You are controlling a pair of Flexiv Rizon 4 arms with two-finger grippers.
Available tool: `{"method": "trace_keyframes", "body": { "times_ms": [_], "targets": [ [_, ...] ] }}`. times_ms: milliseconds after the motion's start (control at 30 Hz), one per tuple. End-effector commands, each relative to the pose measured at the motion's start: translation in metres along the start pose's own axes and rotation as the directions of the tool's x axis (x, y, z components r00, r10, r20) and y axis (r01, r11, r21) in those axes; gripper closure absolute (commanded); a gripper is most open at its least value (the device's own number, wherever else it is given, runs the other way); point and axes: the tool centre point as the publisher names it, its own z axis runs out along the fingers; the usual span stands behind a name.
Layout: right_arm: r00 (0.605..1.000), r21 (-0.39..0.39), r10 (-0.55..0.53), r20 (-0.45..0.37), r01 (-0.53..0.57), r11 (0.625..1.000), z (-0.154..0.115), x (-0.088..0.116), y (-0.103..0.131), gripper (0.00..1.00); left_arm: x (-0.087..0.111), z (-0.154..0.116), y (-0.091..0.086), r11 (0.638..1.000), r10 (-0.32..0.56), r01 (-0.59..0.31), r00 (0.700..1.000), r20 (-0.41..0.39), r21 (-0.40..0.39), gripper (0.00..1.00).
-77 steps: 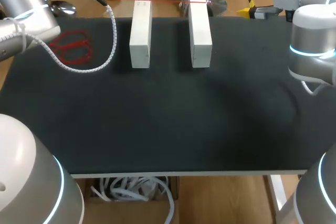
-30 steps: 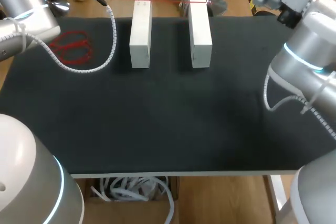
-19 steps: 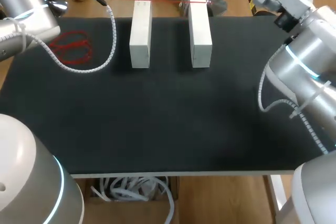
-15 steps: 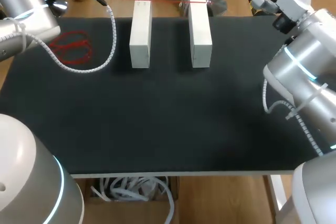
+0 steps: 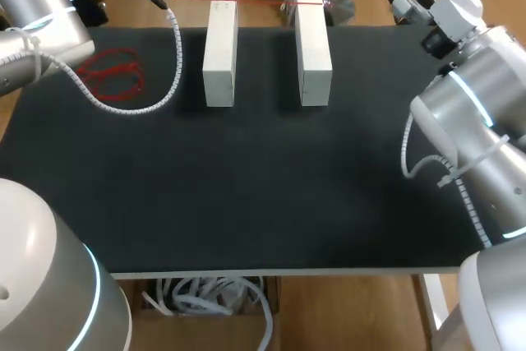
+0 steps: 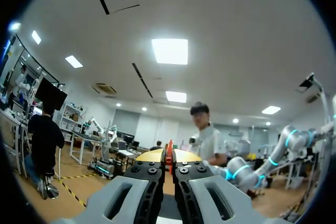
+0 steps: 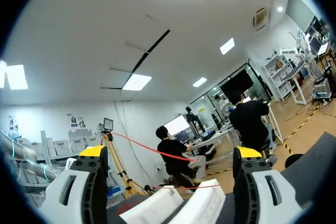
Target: Grab the tape and strap the tape.
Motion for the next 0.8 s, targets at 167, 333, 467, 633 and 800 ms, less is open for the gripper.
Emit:
{"method": "trace_keyframes", "body": {
  "times_ms": [167,333,467,633,800],
  "targets": [
    [0.961,-0.392,0.273,-0.053,-0.271,0.879,-0.005,0.018,-0.007,0.00,0.000,0.000,0.000,1.000,0.001,-0.001,1.000,0.000,0.000,1.00],
    [0.914,-0.525,0.399,-0.073,-0.375,0.764,-0.012,0.023,-0.010,0.00,0.000,0.000,0.000,1.000,0.001,-0.001,1.000,0.000,0.000,1.00],
    [0.878,-0.623,0.476,-0.060,-0.405,0.669,-0.012,0.035,-0.007,0.00,0.000,0.000,0.000,1.000,0.001,-0.001,1.000,0.000,0.000,1.00],
    [0.850,-0.771,0.527,-0.014,-0.344,0.536,-0.014,0.035,0.007,0.00,0.000,0.000,0.000,1.000,0.001,-0.001,1.000,0.000,0.000,1.00],
    [0.758,-0.850,0.648,0.079,-0.288,0.441,-0.018,0.025,0.013,0.00,0.000,0.000,0.000,1.000,0.001,-0.001,1.000,0.000,0.000,1.00]
  ]
}}
